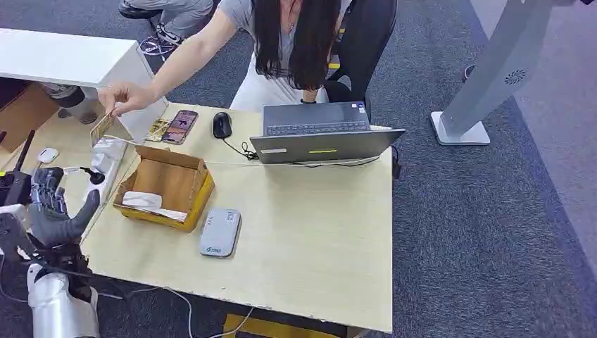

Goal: Pass the card to the sensor for recognition and then transmit it.

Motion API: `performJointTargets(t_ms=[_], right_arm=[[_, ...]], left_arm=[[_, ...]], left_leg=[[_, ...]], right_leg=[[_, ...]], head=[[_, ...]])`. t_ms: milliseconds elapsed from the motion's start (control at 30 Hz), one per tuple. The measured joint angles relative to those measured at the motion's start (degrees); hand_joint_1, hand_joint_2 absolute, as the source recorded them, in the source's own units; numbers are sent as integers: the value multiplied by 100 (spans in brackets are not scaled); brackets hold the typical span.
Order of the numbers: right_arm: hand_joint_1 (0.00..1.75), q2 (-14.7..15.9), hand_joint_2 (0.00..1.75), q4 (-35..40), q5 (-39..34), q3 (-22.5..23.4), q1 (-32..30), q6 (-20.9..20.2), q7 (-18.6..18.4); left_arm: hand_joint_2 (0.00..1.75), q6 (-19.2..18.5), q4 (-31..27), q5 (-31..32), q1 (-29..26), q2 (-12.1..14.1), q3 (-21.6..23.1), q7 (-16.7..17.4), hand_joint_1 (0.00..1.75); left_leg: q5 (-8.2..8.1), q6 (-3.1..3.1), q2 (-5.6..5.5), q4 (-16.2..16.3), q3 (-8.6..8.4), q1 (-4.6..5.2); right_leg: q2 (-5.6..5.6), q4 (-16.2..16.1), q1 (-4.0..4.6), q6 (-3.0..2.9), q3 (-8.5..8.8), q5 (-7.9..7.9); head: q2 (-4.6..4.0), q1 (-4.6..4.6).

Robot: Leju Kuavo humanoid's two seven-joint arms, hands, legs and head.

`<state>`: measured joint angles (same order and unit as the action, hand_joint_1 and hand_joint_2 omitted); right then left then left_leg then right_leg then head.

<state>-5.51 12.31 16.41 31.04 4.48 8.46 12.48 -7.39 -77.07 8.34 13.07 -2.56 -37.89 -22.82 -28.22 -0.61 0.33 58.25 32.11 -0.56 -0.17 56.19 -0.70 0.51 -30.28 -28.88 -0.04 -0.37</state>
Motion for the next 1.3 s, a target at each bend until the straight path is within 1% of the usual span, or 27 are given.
performJointTargets(t_ms=[567, 633, 733, 1300], right_arm=[[0, -52, 0, -24, 276, -59, 98, -42, -168], [0, -59, 0, -24, 293, -68, 114, -50, -186], [0, -70, 0, -24, 337, -79, 121, -61, -201], [0, -125, 0, -48, 621, -151, 238, -127, -363]], left_arm=[[175, 1408, 1067, 2517, 1294, 503, 1774, 772, 0], [175, 1581, 1192, 2808, 1442, 567, 1960, 862, 0], [175, 1732, 1297, 3075, 1580, 621, 2145, 947, 0], [175, 3207, 2416, 5520, 2890, 1183, 3767, 1703, 0]], left_leg=[[2, 1, 1, 3, 0, -1], [2, 1, 3, 3, 0, -1], [4, 3, 3, 4, 0, -1], [6, 3, 2, 6, 1, -1]], right_leg=[[3, 3, 0, -5, -1, 6], [5, 6, 0, -5, -1, 7], [5, 6, 0, -6, -1, 7], [4, 11, 0, -6, -2, 8]], head=[[0, -2], [0, -2], [0, -2], [0, -2]])
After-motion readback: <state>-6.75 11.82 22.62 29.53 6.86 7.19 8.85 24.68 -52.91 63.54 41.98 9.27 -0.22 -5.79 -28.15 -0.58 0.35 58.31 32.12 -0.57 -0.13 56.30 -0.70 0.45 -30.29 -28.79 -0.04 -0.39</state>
